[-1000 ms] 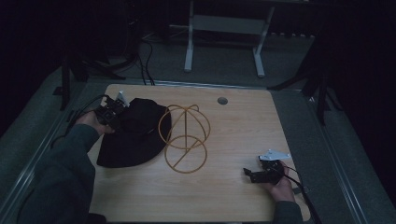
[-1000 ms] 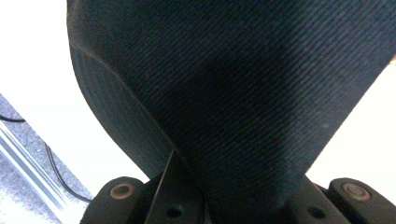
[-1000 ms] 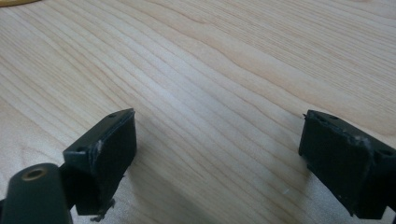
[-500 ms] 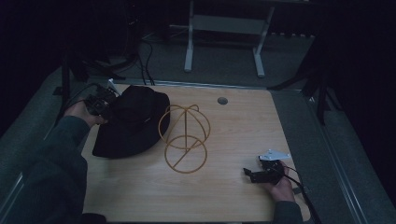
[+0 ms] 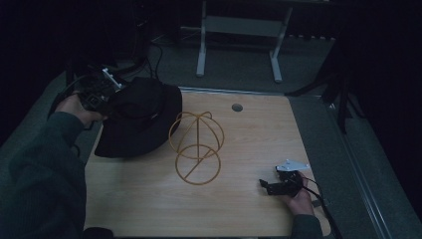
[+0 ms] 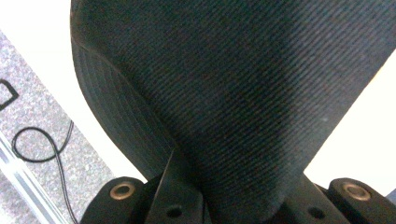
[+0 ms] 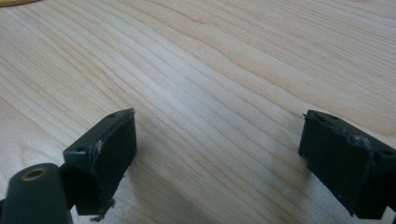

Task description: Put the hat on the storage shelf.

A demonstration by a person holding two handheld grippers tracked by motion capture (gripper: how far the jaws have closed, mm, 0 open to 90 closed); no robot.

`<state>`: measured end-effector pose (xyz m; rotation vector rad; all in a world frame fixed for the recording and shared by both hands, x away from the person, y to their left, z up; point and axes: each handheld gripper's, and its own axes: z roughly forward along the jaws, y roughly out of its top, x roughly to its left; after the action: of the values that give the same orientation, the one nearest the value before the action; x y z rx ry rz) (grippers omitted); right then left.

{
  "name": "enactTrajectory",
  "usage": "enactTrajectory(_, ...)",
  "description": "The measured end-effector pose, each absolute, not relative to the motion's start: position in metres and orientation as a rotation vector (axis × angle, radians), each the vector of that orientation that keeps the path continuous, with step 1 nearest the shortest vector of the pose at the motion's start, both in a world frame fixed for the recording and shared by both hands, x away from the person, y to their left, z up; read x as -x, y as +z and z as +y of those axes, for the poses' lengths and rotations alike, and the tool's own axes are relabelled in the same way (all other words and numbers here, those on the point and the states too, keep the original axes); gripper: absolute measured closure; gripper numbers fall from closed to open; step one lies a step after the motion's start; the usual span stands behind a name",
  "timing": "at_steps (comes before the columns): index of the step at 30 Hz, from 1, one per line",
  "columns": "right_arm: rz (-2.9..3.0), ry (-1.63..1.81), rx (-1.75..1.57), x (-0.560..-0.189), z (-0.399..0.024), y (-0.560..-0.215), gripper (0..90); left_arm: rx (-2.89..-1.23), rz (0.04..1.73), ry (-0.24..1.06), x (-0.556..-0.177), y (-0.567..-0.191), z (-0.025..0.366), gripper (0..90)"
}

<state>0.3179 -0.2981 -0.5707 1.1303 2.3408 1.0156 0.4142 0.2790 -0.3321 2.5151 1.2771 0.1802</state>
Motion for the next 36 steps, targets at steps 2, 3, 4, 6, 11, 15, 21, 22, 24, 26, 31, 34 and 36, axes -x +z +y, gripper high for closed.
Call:
enactTrajectory(2,2.341,1.016,-1.130,-0.318,-0.298,-0.571,11.1,-2.511,1.269,0.183,-0.415,-0.328,0.282,88.1)
enactTrajectory(3,2.341,1.016,-1.130,-0.318,-0.298,-0.571,11.1,-2.506,1.265,0.183,-0.415,-0.326,0.283,88.1)
enactTrajectory(4,2.341,1.015,-1.130,-0.318,-0.298,-0.571,11.1,-2.501,1.262,0.184,-0.415,-0.324,0.284,88.1)
enactTrajectory(6,2.341,1.015,-1.129,-0.318,-0.298,-0.571,11.1,-2.491,1.255,0.186,-0.415,-0.319,0.286,88.1)
enactTrajectory(11,2.341,1.015,-1.129,-0.318,-0.298,-0.571,11.1,-2.474,1.247,0.190,-0.415,-0.309,0.288,88.1)
enactTrajectory(15,2.341,1.015,-1.128,-0.318,-0.298,-0.571,11.1,-2.458,1.235,0.190,-0.414,-0.302,0.290,88.1)
enactTrajectory(21,2.342,1.014,-1.130,-0.318,-0.298,-0.571,11.1,-2.423,1.223,0.187,-0.413,-0.291,0.292,88.1)
enactTrajectory(22,2.342,1.014,-1.130,-0.318,-0.298,-0.571,11.1,-2.414,1.220,0.184,-0.412,-0.289,0.293,88.0)
enactTrajectory(24,2.341,1.014,-1.129,-0.318,-0.298,-0.571,11.1,-2.400,1.211,0.181,-0.411,-0.285,0.293,88.0)
enactTrajectory(26,2.341,1.014,-1.128,-0.318,-0.298,-0.571,11.1,-2.390,1.201,0.182,-0.410,-0.281,0.294,88.0)
enactTrajectory(31,2.341,1.014,-1.129,-0.318,-0.298,-0.571,11.1,-2.386,1.170,0.175,-0.409,-0.274,0.292,88.1)
enactTrajectory(34,2.342,1.014,-1.130,-0.318,-0.298,-0.571,11.1,-2.379,1.155,0.171,-0.407,-0.270,0.291,88.0)
enactTrajectory(36,2.342,1.014,-1.131,-0.318,-0.298,-0.571,11.1,-2.376,1.144,0.168,-0.406,-0.268,0.291,88.0)
